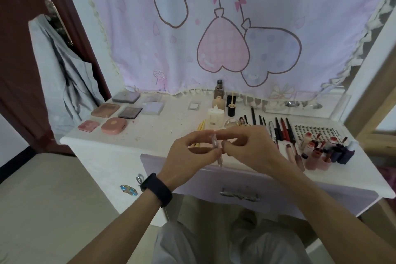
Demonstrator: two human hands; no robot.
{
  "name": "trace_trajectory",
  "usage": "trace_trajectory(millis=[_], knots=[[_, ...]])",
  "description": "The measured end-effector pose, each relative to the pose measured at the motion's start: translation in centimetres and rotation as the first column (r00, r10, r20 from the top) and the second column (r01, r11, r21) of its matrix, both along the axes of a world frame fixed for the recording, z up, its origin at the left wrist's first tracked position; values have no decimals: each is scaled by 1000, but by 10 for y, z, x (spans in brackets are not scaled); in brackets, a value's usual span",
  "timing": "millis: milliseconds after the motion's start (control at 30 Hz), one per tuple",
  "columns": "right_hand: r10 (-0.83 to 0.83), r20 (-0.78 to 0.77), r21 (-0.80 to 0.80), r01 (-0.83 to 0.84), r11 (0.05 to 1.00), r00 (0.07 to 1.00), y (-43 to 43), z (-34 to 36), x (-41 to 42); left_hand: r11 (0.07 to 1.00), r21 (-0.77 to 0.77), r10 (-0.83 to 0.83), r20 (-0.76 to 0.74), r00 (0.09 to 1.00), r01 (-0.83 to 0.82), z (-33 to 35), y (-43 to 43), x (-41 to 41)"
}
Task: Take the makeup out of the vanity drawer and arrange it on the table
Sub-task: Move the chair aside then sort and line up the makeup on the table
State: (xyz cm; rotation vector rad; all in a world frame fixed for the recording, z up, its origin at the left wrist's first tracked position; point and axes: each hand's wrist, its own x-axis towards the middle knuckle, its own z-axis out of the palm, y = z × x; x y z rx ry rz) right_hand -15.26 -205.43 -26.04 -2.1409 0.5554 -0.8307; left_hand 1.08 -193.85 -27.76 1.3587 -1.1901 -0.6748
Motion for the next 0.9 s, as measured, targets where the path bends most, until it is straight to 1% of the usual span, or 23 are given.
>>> trace_trajectory(millis=[33, 67, 133, 200, 267, 333, 433, 500, 567, 633, 700, 767, 800, 867, 900], knots=[[11, -6, 125, -10, 992, 1000, -2, 1, -1, 1000, -14, 22, 11, 1000, -21, 0, 0, 0], [48, -15, 264, -43, 964, 999, -3, 1, -2, 998, -34, 56, 64, 996, -53, 1, -1, 0], [142, -21, 493, -114, 863, 990, -5, 1, -3, 992, -77, 112, 235, 966, -96, 2, -2, 2], [207, -15, 597, -157, 786, 978, -6, 1, -4, 991, -109, 112, 381, 918, -76, 5, -2, 1], [230, 8, 617, -186, 765, 973, -6, -1, -2, 994, -101, 94, 499, 861, -49, 6, 0, -1], [220, 18, 610, -185, 771, 975, -6, -4, 1, 996, -82, 77, 580, 811, -35, 5, 1, 1], [207, 2, 590, -168, 789, 978, -4, -6, 3, 998, -63, 43, 664, 747, -1, 6, 4, 3], [206, -21, 563, -159, 811, 978, -1, -7, 5, 997, -69, 33, 687, 726, 20, 6, 6, 2], [174, -49, 514, -124, 849, 984, 2, -8, 6, 997, -79, 34, 683, 730, 27, 5, 7, 3], [115, -79, 468, -65, 881, 990, 3, -8, 7, 996, -78, 22, 602, 798, 32, 5, 9, 4], [96, -72, 467, -52, 883, 993, 2, -7, 5, 995, -100, 25, 509, 861, 30, 5, 9, 4], [91, -2, 520, -76, 851, 996, 1, -5, 4, 990, -137, 64, 393, 918, -10, 7, 10, 3], [70, 56, 567, -89, 819, 996, 1, -3, 3, 987, -156, 86, 317, 945, -38, 8, 10, 3], [5, 177, 655, -121, 746, 984, 1, 1, 2, 979, -179, 132, 191, 973, -98, 7, 10, 6], [-33, 215, 676, -125, 726, 976, 1, 2, 2, 976, -180, 155, 161, 975, -125, 6, 11, 9]])
